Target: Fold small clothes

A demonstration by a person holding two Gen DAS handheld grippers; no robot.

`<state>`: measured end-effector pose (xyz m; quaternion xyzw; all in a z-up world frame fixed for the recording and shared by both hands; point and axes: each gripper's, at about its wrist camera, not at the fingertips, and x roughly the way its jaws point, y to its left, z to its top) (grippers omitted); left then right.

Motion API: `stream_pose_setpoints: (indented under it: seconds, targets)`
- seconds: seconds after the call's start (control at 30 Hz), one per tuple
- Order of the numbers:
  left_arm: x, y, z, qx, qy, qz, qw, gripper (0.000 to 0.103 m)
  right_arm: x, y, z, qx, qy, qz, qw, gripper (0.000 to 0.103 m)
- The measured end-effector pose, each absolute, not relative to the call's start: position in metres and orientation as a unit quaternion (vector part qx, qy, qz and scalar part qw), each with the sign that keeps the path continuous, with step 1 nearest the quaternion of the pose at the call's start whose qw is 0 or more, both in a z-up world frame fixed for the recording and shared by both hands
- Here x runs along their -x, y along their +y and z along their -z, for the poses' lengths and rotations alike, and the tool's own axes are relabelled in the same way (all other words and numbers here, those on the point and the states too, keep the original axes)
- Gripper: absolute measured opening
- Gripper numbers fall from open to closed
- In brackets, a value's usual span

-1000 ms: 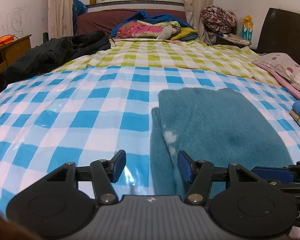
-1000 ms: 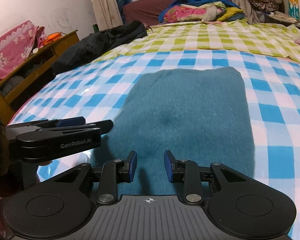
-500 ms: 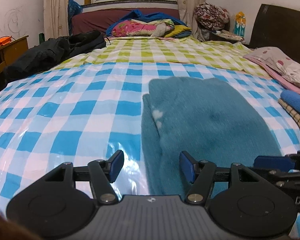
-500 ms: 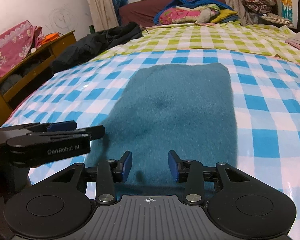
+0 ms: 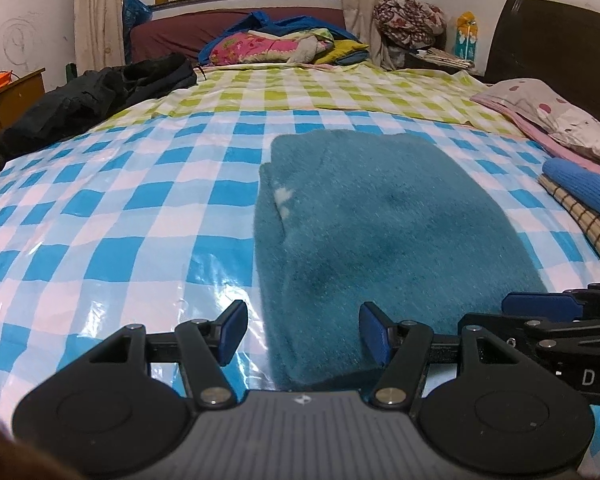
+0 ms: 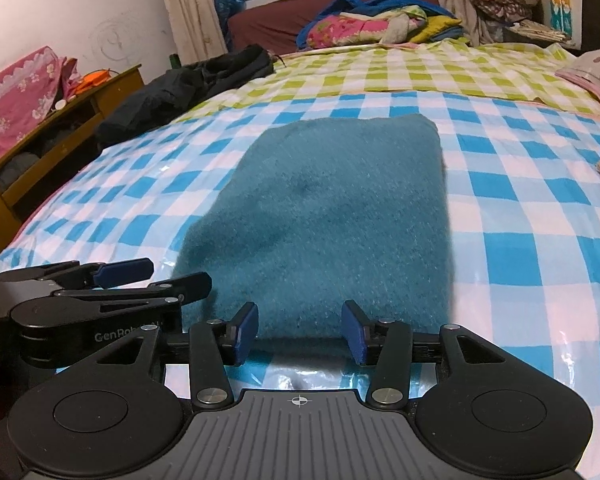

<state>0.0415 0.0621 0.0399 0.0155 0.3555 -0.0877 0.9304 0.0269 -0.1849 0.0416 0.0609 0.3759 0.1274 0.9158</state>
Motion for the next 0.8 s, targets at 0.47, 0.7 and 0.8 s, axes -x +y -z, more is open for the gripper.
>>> stream_pose_setpoints:
  seconds: [0.47,0.7,0.8]
  targets:
    - [-0.035,0.060,-0.034,-0.013,0.365,0.094,0.926,0.068,-0.019,-0.189,-0.028,-0.064,0.391,-0.117,0.911,0.052]
    - [-0.033,0.057,-0.032,-0.016,0.371,0.098,0.923,0.068,-0.017,-0.192,-0.025,-0.067,0.395,-0.111,0.910,0.055]
    - [-0.031,0.055,-0.029,-0.019,0.374,0.100,0.922,0.068,-0.015,-0.194,-0.024,-0.065,0.393,-0.108,0.911,0.056]
